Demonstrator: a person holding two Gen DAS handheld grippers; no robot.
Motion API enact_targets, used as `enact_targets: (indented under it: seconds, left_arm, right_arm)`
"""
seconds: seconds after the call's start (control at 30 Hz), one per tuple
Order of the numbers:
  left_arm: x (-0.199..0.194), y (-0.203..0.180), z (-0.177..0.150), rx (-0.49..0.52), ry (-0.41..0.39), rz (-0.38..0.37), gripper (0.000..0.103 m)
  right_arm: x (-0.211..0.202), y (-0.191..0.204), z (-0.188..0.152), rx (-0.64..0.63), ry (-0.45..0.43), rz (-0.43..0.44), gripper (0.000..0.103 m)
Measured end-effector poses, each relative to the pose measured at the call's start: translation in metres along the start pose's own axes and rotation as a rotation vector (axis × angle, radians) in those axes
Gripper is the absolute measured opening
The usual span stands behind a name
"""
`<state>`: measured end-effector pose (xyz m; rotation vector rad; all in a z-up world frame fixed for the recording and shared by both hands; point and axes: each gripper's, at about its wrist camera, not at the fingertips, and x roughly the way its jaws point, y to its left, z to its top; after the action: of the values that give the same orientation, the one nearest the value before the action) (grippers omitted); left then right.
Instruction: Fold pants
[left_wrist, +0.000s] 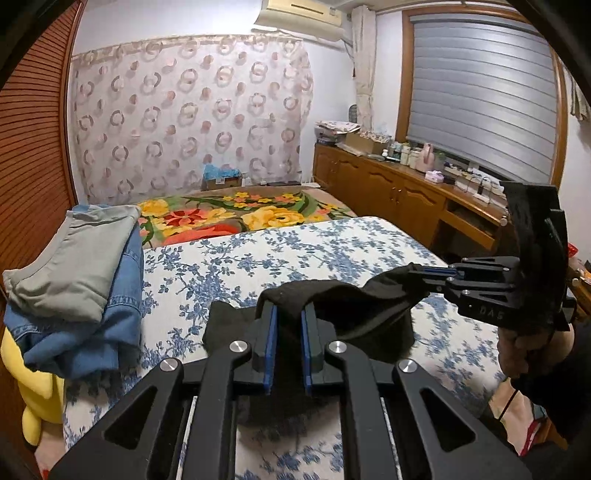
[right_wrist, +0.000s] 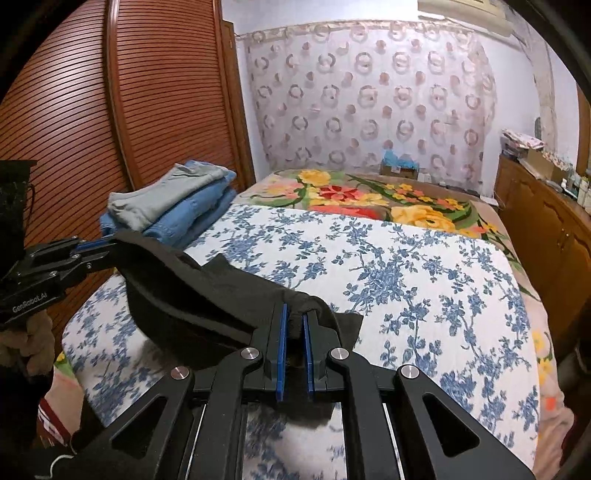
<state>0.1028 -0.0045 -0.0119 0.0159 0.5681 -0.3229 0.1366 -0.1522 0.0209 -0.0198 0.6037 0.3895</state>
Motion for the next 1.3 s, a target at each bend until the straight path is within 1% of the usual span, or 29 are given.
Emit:
enact_targets:
  seconds: [0.1,0.27,0.37,0.43,0.47,0.5,0.53,0.63,0.73,0.9,0.93,1.0,1.1,1.17,1.2,1.3]
  left_arm:
    - [0.016,0.005,-0.001,-0.014,0.029,0.014,0.012]
    - [0.026,0.011,-0.007,-0.031,0.053,0.023,0.012]
    - [0.026,0.014,-0.007,-0.043,0.054,0.03,0.017]
    - [0.023,0.017,-0.008,-0.051,0.047,0.029,0.028]
    - [0.021,0.019,-0.009,-0.058,0.043,0.024,0.038]
    - [0.019,0.021,-0.01,-0.067,0.04,0.013,0.045]
    - [0.018,0.023,-0.011,-0.075,0.04,0.004,0.046]
    - [0.017,0.029,-0.017,-0.096,0.056,0.005,0.047]
    - [0.018,0.032,-0.026,-0.097,0.07,0.023,0.047]
    - [0.03,0.037,-0.038,-0.105,0.116,0.032,0.047]
    - [0.033,0.037,-0.04,-0.103,0.127,0.035,0.047]
    - [0.038,0.038,-0.043,-0.102,0.144,0.037,0.047]
    - [0.043,0.037,-0.048,-0.1,0.163,0.043,0.047]
    - [0.046,0.036,-0.051,-0.102,0.174,0.046,0.047]
    - [0.048,0.035,-0.053,-0.101,0.18,0.047,0.047]
    - [0.051,0.035,-0.055,-0.093,0.193,0.066,0.047]
  right_arm:
    - [0.02,-0.004,0.002,0.014,0.029,-0.01,0.008]
    - [0.041,-0.008,0.004,0.019,0.057,-0.013,0.008]
    - [0.047,-0.007,0.006,0.019,0.066,-0.018,0.008]
    - [0.053,-0.007,0.008,0.012,0.07,-0.024,0.008]
    - [0.055,-0.006,0.008,0.008,0.072,-0.025,0.008]
    - [0.057,-0.006,0.009,0.005,0.073,-0.026,0.008]
    - [0.059,-0.005,0.01,0.0,0.075,-0.029,0.008]
    - [0.063,-0.004,0.012,-0.013,0.072,-0.042,0.008]
    - [0.066,-0.004,0.015,-0.014,0.064,-0.055,0.008]
    - [0.069,-0.011,0.02,-0.003,0.066,-0.055,0.008]
    - [0.068,-0.012,0.02,-0.004,0.067,-0.059,0.013]
    - [0.067,-0.014,0.021,-0.005,0.069,-0.071,0.014]
    - [0.066,-0.018,0.02,-0.01,0.09,-0.06,0.017]
    - [0.063,-0.019,0.019,-0.02,0.081,-0.102,0.021]
    - [0.062,-0.02,0.019,-0.022,0.076,-0.109,0.023]
    - [0.058,-0.024,0.018,-0.01,0.081,-0.085,0.024]
